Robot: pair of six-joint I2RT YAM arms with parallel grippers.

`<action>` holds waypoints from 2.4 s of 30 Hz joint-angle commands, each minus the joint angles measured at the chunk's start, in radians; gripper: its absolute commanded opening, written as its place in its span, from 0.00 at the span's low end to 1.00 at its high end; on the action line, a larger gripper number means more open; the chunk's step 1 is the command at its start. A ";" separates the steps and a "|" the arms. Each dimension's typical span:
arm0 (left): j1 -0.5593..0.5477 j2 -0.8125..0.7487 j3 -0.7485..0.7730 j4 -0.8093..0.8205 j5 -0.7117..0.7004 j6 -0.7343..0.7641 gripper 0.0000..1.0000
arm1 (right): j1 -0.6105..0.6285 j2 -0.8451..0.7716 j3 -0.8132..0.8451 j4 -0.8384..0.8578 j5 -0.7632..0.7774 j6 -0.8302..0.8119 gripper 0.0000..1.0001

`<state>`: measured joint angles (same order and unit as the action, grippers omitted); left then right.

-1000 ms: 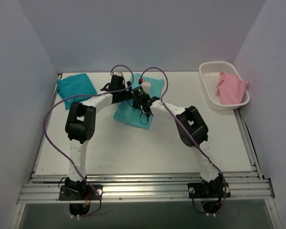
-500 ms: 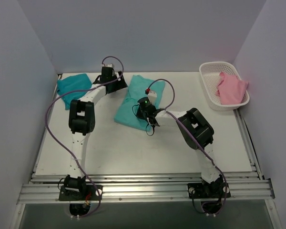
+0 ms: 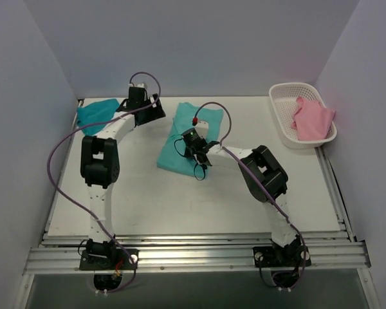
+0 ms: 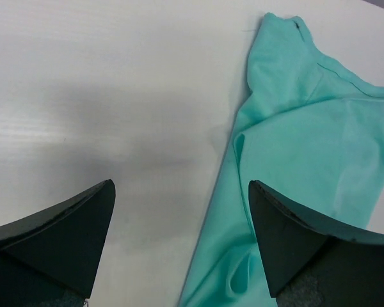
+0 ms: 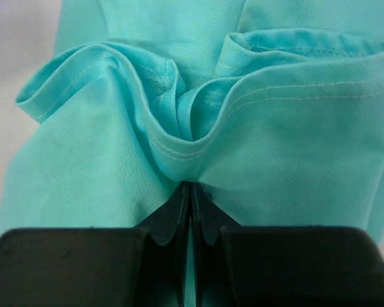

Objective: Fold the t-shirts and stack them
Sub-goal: Fold the tshirt

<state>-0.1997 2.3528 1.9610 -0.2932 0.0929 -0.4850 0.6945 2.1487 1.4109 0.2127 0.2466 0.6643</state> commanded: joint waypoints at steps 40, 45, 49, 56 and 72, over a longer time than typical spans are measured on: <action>-0.366 -0.925 -1.235 0.384 -0.401 -0.325 0.94 | -0.039 -0.787 -0.696 -0.176 0.053 0.100 0.61; -0.366 -0.885 -1.231 0.373 -0.449 -0.365 0.94 | -0.039 -0.687 -0.682 -0.076 -0.003 0.100 0.58; -0.363 -0.831 -1.235 0.404 -0.443 -0.406 0.94 | -0.038 -0.580 -0.647 -0.035 -0.038 0.097 0.57; -0.328 -0.745 -1.297 0.532 -0.378 -0.454 0.95 | -0.039 -0.530 -0.632 -0.006 -0.055 0.100 0.56; -0.310 -0.693 -1.323 0.594 -0.354 -0.475 0.98 | -0.041 -0.405 -0.575 0.024 -0.052 0.098 0.44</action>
<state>-0.5167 1.6238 0.6693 0.3176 -0.2901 -0.9417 0.6605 1.7061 0.8200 0.2806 0.1936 0.7589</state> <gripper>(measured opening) 0.970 0.465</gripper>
